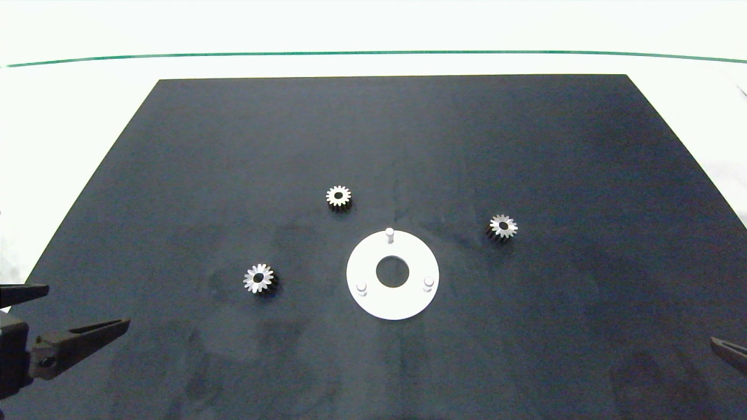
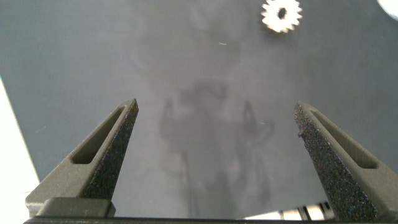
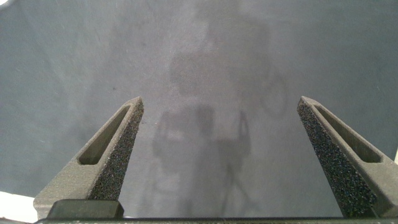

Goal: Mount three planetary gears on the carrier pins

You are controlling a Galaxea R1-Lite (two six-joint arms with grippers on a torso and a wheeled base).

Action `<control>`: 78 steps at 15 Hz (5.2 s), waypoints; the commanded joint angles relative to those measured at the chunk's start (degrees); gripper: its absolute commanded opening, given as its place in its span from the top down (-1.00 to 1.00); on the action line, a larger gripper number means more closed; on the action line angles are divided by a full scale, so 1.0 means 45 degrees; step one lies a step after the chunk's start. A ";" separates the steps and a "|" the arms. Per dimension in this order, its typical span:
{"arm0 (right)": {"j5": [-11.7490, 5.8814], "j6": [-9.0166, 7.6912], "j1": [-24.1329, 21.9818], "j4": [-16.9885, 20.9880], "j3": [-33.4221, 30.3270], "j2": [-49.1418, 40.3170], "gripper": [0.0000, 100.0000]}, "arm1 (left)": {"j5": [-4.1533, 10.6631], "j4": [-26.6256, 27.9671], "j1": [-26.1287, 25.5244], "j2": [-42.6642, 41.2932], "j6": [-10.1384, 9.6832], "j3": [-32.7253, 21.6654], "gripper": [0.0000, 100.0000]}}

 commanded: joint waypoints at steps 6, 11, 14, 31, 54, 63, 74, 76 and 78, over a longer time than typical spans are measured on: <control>-0.0003 -0.0428 0.0187 -0.0001 -0.0151 0.1451 -1.00 | 0.1149 0.0326 -0.0744 0.1422 -0.0399 0.0808 -1.00; -0.0042 -0.0428 0.0206 -0.0001 0.0083 0.1432 -1.00 | 0.2535 0.0092 -0.2248 0.0406 -0.0536 0.0886 -1.00; -0.0062 -0.0624 0.0187 0.0018 -0.0268 0.1510 -1.00 | 0.2575 -0.0279 -0.2482 0.0269 -0.0887 0.0808 -1.00; 0.0680 -0.1346 0.2237 -0.0802 -0.4175 0.7369 -1.00 | 0.2575 -0.1158 -0.2775 0.2535 -0.2567 -0.0012 -1.00; 0.0036 -0.1307 0.3253 -0.0783 -0.8198 1.1803 -1.00 | 0.2575 -0.1158 -0.2678 0.2730 -0.2665 -0.0207 -1.00; -0.0003 -0.1151 0.3233 -0.0802 -0.8686 1.2486 -0.95 | 0.2575 -0.1139 -0.2678 0.2183 -0.2645 -0.0110 -1.00; 0.0016 -0.1151 0.3292 -0.0861 -0.8804 1.2701 -0.50 | 0.2575 -0.1139 -0.2521 0.2086 -0.2645 -0.0090 -1.00; 0.0016 -0.1151 0.3331 -0.0978 -0.8823 1.2740 -0.41 | 0.2575 -0.1139 -0.2502 0.2066 -0.2645 -0.0071 -1.00; 0.0016 -0.1151 0.3351 -0.1095 -0.8804 1.2779 -0.35 | 0.2575 -0.1139 -0.2502 0.2066 -0.2645 -0.0051 -1.00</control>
